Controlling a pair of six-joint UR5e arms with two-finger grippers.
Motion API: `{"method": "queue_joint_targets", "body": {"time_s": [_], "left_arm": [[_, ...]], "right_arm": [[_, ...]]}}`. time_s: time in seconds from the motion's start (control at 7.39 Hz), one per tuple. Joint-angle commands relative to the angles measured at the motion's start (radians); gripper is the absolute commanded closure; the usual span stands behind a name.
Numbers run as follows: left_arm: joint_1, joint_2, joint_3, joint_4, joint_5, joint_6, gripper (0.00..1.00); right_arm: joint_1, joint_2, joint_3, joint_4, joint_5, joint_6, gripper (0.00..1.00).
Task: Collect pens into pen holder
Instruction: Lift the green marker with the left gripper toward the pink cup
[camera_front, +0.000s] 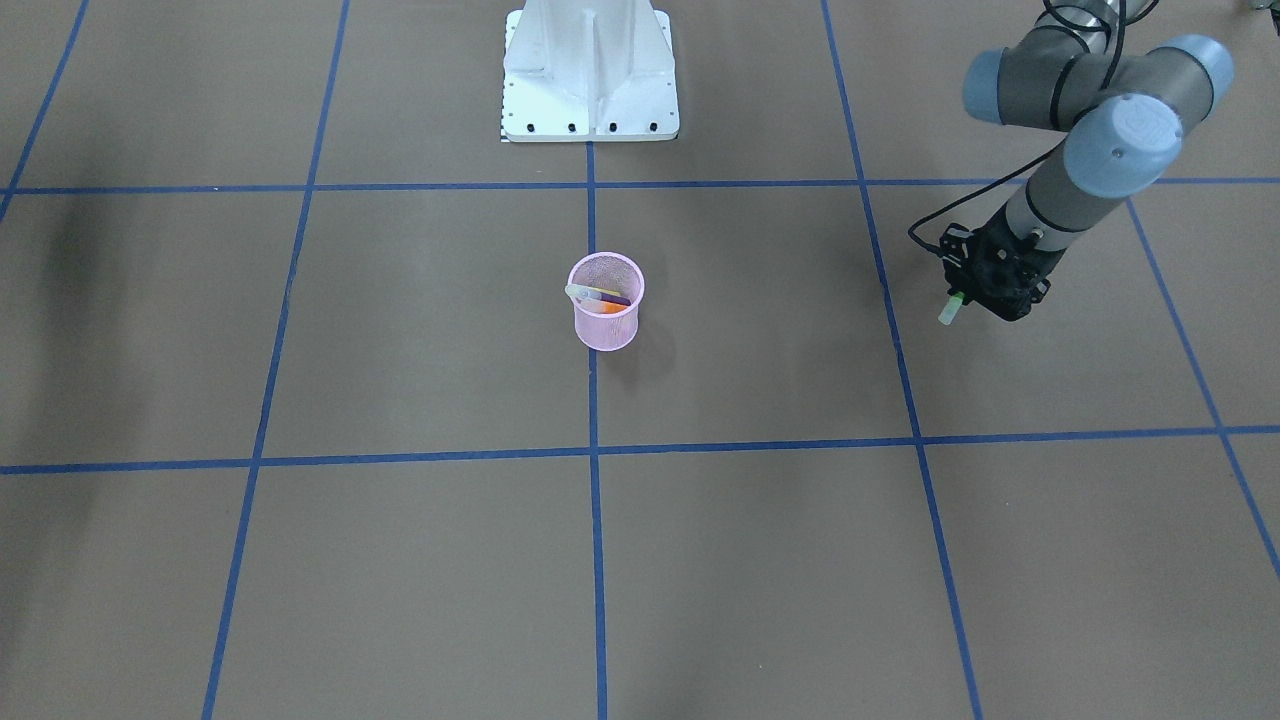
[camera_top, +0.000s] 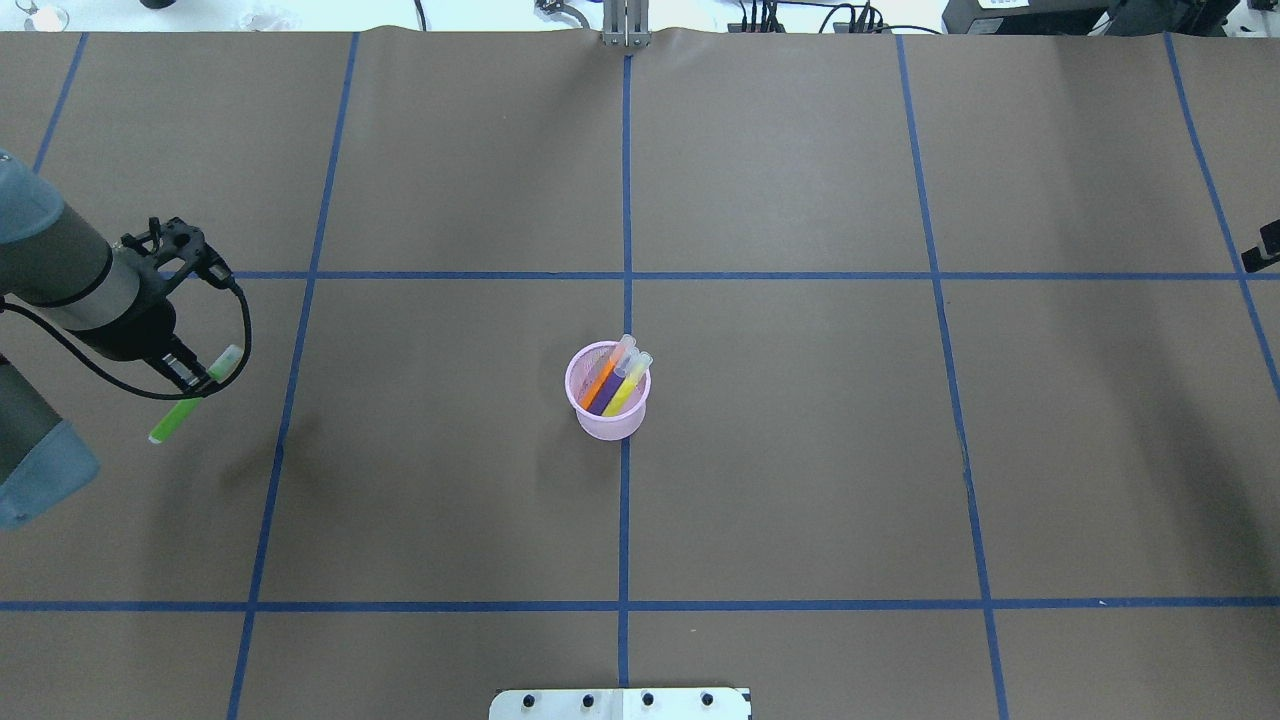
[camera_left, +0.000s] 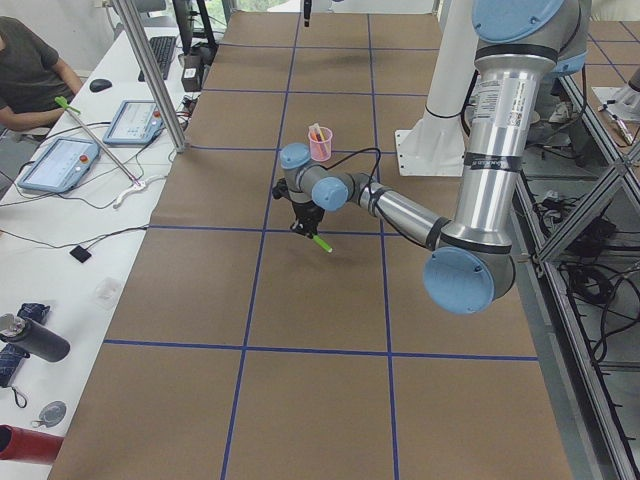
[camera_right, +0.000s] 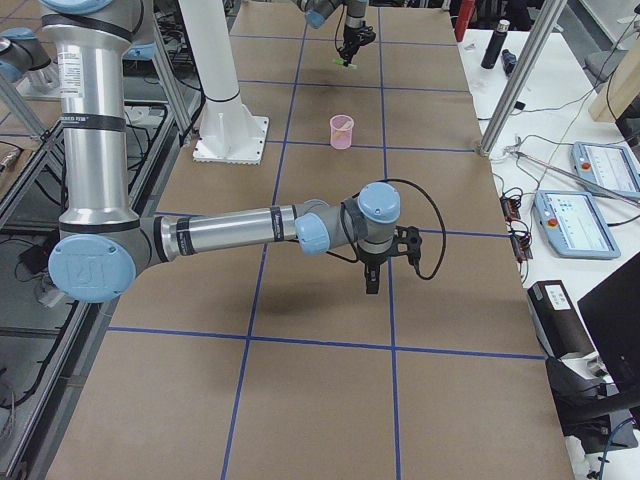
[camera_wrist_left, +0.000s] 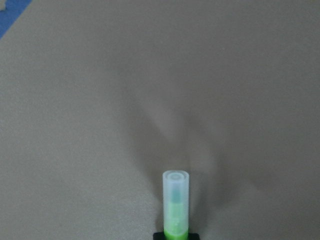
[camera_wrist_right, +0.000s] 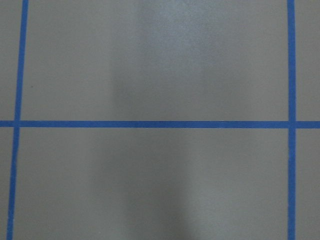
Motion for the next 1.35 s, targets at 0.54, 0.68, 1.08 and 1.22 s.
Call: {"method": "queue_joint_targets", "body": {"time_s": [0.54,0.68,1.08,1.22], "left_arm": [[0.22,-0.301,-0.121,-0.154,0.349,-0.544,1.0],[0.314,-0.347,-0.109,-0.184,0.477,-0.574,1.0],[0.441,-0.429,0.062,-0.392,0.753,-0.572,1.0],[0.441,-0.436,0.091,-0.415,0.763,-0.559,1.0]], "right_arm": [[0.144,0.025,-0.026,-0.166,0.007,-0.25,0.0],[0.144,0.02,-0.021,-0.166,0.007,-0.25,0.0],[0.144,0.012,-0.023,-0.166,0.007,-0.25,0.0],[0.144,0.012,-0.023,-0.166,0.007,-0.25,0.0]]}}
